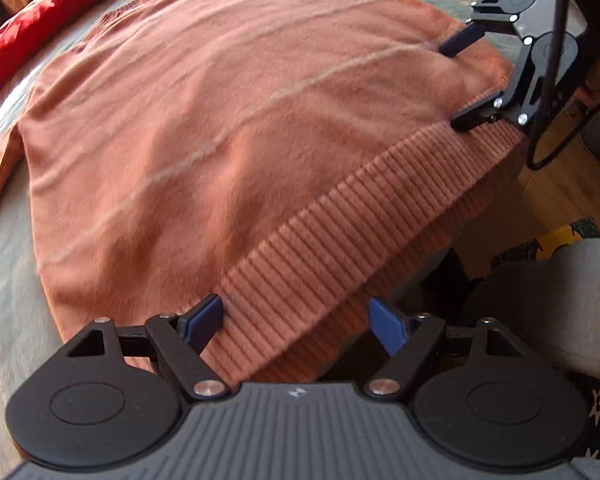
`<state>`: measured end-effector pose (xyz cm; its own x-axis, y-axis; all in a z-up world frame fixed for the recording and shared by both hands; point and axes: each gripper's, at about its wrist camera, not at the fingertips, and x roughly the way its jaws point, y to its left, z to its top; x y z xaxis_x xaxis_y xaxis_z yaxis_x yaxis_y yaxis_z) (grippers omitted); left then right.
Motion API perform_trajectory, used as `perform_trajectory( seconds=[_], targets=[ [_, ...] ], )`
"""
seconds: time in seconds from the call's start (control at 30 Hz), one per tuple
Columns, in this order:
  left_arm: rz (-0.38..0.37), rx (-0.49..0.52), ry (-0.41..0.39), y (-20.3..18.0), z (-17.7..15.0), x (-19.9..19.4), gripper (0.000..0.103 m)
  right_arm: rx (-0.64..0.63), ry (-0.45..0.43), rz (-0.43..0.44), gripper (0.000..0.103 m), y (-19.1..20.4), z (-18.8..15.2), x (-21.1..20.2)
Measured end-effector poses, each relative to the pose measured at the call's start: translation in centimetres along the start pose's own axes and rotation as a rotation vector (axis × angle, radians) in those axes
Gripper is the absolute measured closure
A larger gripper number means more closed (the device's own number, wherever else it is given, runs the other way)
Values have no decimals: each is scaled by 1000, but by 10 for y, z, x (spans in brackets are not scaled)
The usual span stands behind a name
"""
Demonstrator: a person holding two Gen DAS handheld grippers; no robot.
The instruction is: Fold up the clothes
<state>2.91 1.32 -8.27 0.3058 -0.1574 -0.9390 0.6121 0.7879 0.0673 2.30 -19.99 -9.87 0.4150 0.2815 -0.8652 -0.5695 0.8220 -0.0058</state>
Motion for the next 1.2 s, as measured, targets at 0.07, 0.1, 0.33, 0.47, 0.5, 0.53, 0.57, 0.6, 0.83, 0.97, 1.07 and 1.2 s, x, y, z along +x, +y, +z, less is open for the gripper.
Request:
perform_trajectory(
  seconds=[0.07, 0.1, 0.33, 0.47, 0.5, 0.53, 0.57, 0.6, 0.83, 0.97, 1.07, 1.2],
  targets=[
    [-6, -39, -20, 5, -2, -9, 24, 8, 22, 6, 0, -1, 0, 0],
    [-3, -54, -46, 8, 0, -13, 24, 5, 35, 8, 0, -2, 1, 0],
    [119, -94, -215, 46, 25, 7, 21, 1, 90, -7, 0, 3, 10, 12],
    [116, -250, -193, 73, 5, 5, 20, 3, 108, -6, 0, 3, 12, 13],
    [106, -294, -170, 78, 0, 1, 20, 4, 112, -7, 0, 4, 12, 14],
    [97, -316, -161, 81, -2, -4, 22, 4, 116, -10, 0, 4, 13, 14],
    [89, -335, -156, 84, -5, -9, 23, 4, 120, -13, 0, 4, 14, 15],
    [88, -330, -179, 86, -2, -12, 23, 4, 124, -16, 0, 5, 14, 15],
    [53, -289, -351, 108, 47, 2, 22, 6, 152, -37, 0, 8, 18, 18],
    [66, -322, -281, 120, 55, 30, 22, 7, 187, -50, 0, 9, 23, 19],
    [43, -362, -260, 125, 35, 24, 21, 18, 212, -66, 0, 11, 26, 20],
    [13, -332, -241, 130, 24, 6, 22, 48, 278, -95, 0, 12, 35, 22]
  ],
)
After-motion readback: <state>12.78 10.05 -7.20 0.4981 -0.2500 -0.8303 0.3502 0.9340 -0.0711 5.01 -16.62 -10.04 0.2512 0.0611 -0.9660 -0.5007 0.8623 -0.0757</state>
